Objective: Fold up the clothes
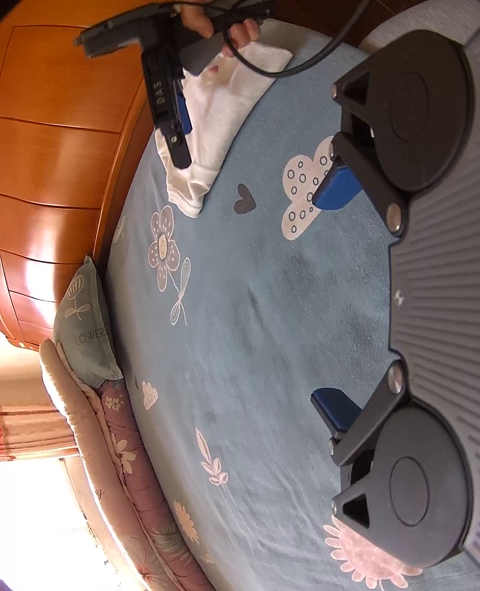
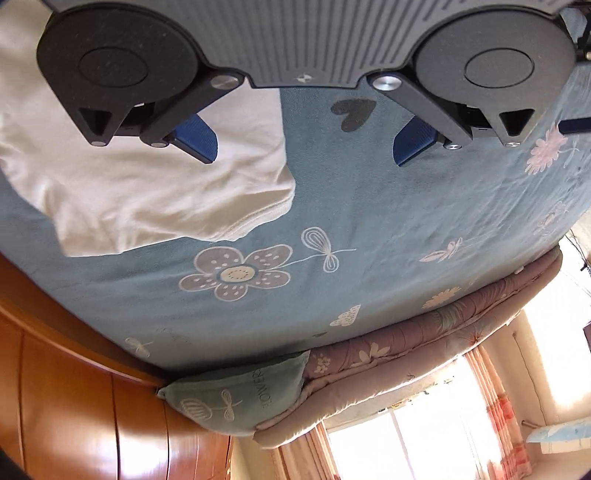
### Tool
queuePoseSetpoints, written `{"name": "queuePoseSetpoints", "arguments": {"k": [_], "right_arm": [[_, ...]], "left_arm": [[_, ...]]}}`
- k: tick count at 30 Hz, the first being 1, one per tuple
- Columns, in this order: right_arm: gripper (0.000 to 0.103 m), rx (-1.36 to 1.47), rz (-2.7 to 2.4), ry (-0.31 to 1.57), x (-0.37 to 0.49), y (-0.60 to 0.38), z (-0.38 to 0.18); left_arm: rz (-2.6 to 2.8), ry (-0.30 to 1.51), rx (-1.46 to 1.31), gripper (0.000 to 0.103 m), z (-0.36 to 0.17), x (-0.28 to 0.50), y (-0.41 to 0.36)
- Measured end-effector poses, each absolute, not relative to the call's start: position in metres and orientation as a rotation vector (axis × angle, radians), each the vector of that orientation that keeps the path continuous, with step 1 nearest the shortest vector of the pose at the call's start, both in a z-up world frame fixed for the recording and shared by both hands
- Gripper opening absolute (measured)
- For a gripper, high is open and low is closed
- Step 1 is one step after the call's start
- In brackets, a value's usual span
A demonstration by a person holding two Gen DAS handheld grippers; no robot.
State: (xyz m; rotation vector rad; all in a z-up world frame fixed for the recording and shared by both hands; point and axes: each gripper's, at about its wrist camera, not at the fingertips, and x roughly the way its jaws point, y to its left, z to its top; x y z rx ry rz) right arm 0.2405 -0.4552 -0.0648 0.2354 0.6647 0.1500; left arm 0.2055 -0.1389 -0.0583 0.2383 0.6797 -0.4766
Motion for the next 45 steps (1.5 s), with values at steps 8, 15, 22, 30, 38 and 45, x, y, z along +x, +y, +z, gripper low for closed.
{"name": "queuePoseSetpoints", "arguments": {"k": [8,15,22,30,38,45], "right_arm": [[0.103,0.261,0.131,0.713,0.202,-0.450,-0.074],[0.103,0.296,0.053,0.756,0.189,-0.446,-0.081],[0.103,0.296,-0.012,0.786,0.172,-0.443,-0.063],[0.103,0.316,0.009,0.803,0.148,-0.441,-0.065],[0.103,0.351,0.012,0.829,0.132,-0.437,-0.068],[0.103,0.248,-0.080,0.808,0.094,-0.426,-0.041]], "left_arm": [[-0.499,0.662,0.261,0.102,-0.054,0.193,-0.152],[-0.491,0.659,0.261,0.102,-0.047,0.186,-0.156],[-0.490,0.639,0.273,0.102,-0.041,0.175,-0.160],[-0.514,0.613,0.267,0.102,-0.032,0.165,-0.171],[-0.531,0.576,0.258,0.102,-0.019,0.155,-0.178],[-0.561,0.601,0.238,0.102,-0.014,0.154,-0.198]]}}
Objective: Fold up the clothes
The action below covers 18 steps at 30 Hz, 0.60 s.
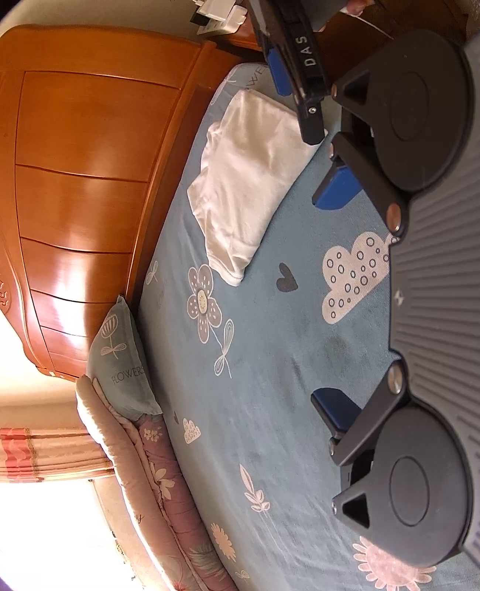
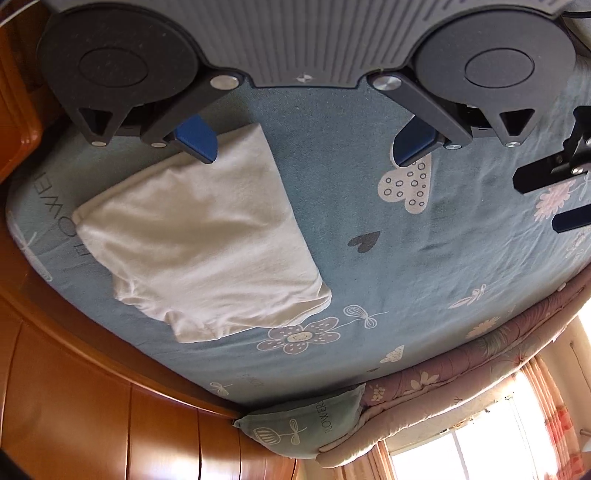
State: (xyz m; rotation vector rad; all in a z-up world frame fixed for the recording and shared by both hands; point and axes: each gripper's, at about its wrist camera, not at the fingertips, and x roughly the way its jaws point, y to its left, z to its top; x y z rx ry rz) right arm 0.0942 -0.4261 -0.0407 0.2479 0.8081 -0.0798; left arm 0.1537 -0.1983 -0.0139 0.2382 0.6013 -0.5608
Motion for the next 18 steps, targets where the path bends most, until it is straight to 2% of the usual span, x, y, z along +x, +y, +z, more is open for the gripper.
{"name": "queuePoseSetpoints", "arguments": {"k": [12,18], "right_arm": [[0.103,0.136,-0.233,0.737,0.031,-0.406,-0.019],[0.103,0.176,-0.270,0.713,0.015,-0.406,-0.020]], "left_arm": [[-0.692,0.672,0.136,0.102,-0.013,0.140,-0.230],[-0.665,0.736,0.097,0.102,-0.021,0.142,-0.229]]}}
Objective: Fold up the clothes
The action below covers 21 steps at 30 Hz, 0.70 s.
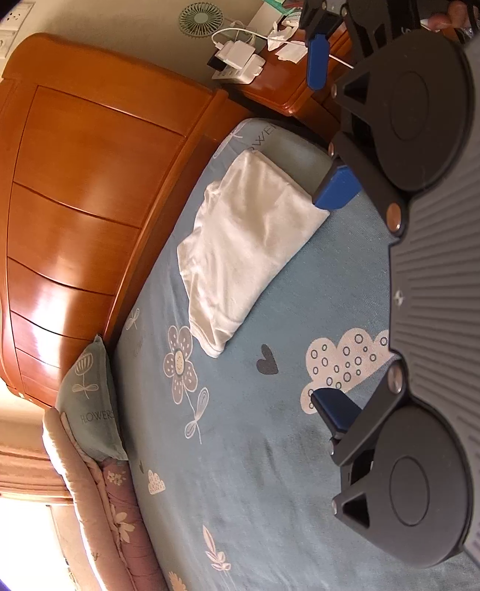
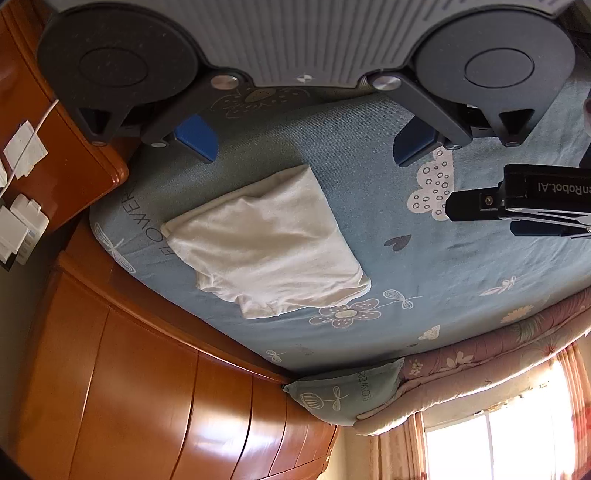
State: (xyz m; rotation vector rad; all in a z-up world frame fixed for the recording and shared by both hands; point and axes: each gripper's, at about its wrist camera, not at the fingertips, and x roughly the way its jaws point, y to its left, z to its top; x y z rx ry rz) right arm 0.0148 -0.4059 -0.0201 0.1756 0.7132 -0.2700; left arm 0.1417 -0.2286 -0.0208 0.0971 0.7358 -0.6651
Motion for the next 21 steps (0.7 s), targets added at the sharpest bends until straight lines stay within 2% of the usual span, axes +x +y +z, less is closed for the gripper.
{"name": "queuePoseSetpoints", "arguments": {"k": [5,11,21], "right_arm": [[0.103,0.196,-0.297,0.710,0.011,-0.409,-0.020],[0.103,0.194,-0.296,0.687,0.005,-0.408,-0.017],[0.103,0.191,-0.293,0.689,0.003,-0.407,-0.016]], "left_arm": [[-0.661,0.753,0.125,0.102,-0.023,0.138,-0.231],[-0.663,0.689,0.176,0.102,-0.016,0.129,-0.234],[-0.681,0.743,0.189,0.102,-0.020,0.131,-0.235]]}}
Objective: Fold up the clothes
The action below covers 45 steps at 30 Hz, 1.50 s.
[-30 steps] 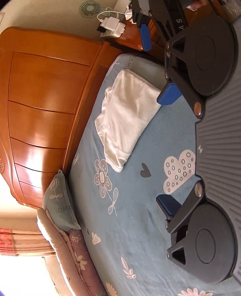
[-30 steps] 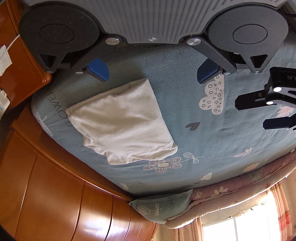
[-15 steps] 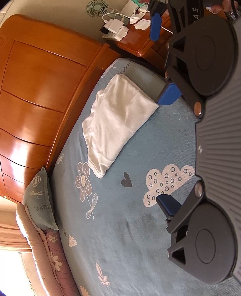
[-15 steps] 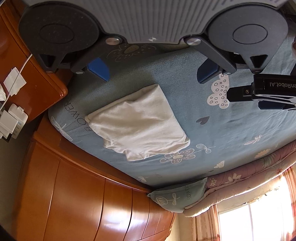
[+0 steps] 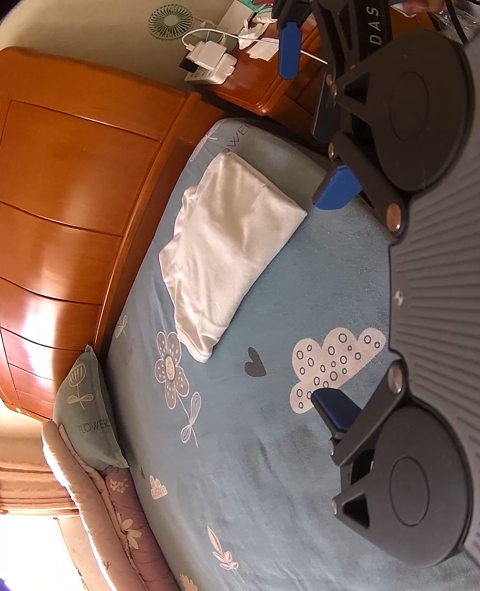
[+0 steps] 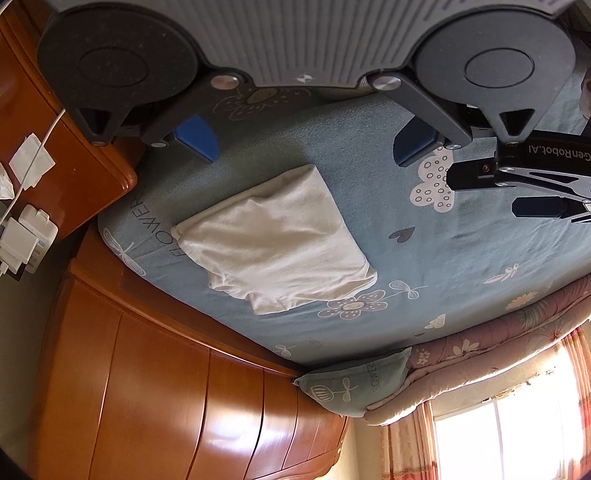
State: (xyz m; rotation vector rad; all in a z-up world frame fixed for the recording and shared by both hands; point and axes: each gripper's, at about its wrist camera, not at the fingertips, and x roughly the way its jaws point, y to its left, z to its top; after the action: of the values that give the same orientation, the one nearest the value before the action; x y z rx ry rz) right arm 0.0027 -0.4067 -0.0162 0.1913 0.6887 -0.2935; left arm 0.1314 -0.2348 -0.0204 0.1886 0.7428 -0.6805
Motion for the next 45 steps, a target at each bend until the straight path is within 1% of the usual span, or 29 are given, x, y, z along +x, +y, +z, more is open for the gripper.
{"name": "queuePoseSetpoints", "arguments": {"k": [11,45], "right_arm": [[0.103,0.197,-0.315,0.694,-0.0001,-0.4132,-0.0186],[0.103,0.198,-0.282,0.725,0.0058,-0.4126,-0.0232]], "left_arm": [[-0.651,0.751,0.214,0.102,-0.0240,0.1326,-0.2251],[-0.641,0.771,0.240,0.102,-0.0228,0.1261,-0.2312]]}}
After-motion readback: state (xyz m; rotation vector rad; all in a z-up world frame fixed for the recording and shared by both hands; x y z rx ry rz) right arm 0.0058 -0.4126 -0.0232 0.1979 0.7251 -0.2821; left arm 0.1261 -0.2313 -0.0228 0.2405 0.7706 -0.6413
